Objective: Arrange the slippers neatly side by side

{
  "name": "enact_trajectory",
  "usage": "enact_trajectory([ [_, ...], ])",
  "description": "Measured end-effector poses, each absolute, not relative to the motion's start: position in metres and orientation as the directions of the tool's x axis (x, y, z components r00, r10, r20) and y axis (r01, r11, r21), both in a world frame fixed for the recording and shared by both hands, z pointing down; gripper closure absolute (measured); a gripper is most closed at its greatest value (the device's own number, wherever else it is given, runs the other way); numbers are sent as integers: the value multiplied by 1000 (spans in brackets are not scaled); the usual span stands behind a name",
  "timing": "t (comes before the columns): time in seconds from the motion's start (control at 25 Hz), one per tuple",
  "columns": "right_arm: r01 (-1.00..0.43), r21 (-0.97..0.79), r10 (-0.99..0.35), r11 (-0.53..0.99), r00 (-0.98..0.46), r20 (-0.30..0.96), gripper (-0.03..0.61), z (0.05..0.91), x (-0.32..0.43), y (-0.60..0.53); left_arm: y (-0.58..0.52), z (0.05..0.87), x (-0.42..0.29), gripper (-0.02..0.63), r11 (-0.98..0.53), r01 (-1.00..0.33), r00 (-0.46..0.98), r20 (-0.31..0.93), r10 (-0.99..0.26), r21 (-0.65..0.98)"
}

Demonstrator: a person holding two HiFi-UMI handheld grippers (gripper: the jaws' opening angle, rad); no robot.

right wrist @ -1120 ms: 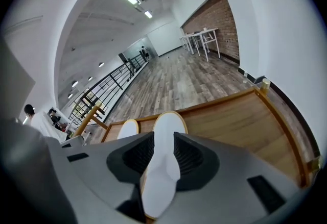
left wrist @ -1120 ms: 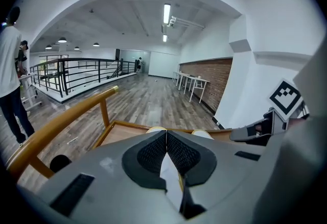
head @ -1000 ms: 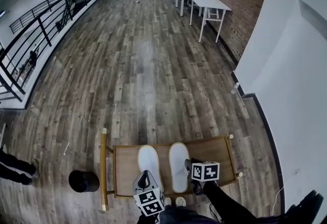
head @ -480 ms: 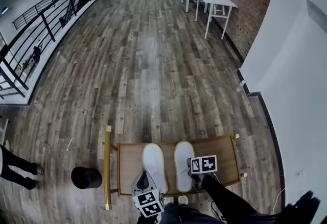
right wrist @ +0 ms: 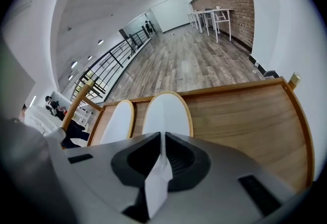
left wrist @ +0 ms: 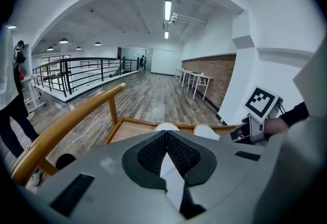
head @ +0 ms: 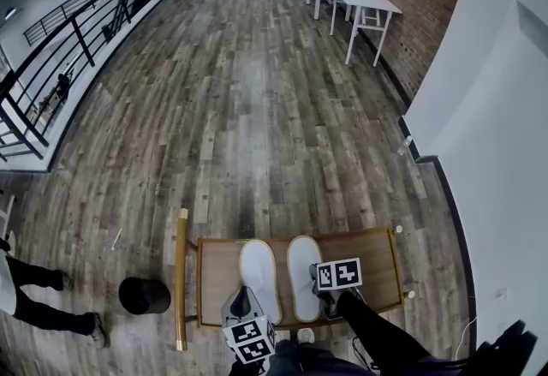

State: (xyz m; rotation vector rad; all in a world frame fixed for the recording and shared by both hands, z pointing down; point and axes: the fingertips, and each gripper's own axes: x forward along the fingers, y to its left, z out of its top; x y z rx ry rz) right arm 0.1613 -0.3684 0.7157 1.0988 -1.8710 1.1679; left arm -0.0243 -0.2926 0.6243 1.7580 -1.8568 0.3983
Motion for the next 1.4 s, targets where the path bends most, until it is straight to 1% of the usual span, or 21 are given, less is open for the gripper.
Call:
enact_trajectory([
  [0.2,-892,-376,-318,251,-443,838,554,712,162,-367,-294,632,-19,614,85,-980,36,582,-812,178],
  [0.28,-889,-394,-329,235,-454,828,540,707,166,-366,-297,635,-17,614,81,-979,45,588,-807,186],
  [0.52,-877,-449,-420,172,-477,772,540,679,190,-354,-305,660,-10,611,37,-984,88,665,-742,172],
  [0.6,-870,-468,-456,153,-483,748,540,666,198,-347,-310,671,-5,550,11,-985,115,699,-706,173],
  [0.76,-853,-502,-492,141,-501,712,540,646,209,-330,-322,695,10,548,-39,-985,156,762,-628,169],
  [1.0,-846,-519,-527,122,-498,688,540,633,222,-317,-336,726,16,548,-57,-990,139,850,-508,128],
  [1.2,-855,-507,-552,110,-477,684,540,630,234,-318,-338,740,19,549,-71,-985,172,878,-446,157],
  [1.24,-858,-502,-555,112,-472,684,540,631,234,-319,-340,741,20,554,-68,-983,185,876,-446,173],
  [1.28,-860,-497,-557,114,-470,685,540,631,234,-320,-341,740,20,588,-61,-980,198,874,-445,191],
  [1.4,-864,-488,-557,123,-467,687,540,632,232,-322,-341,733,23,597,-42,-969,238,877,-419,243],
])
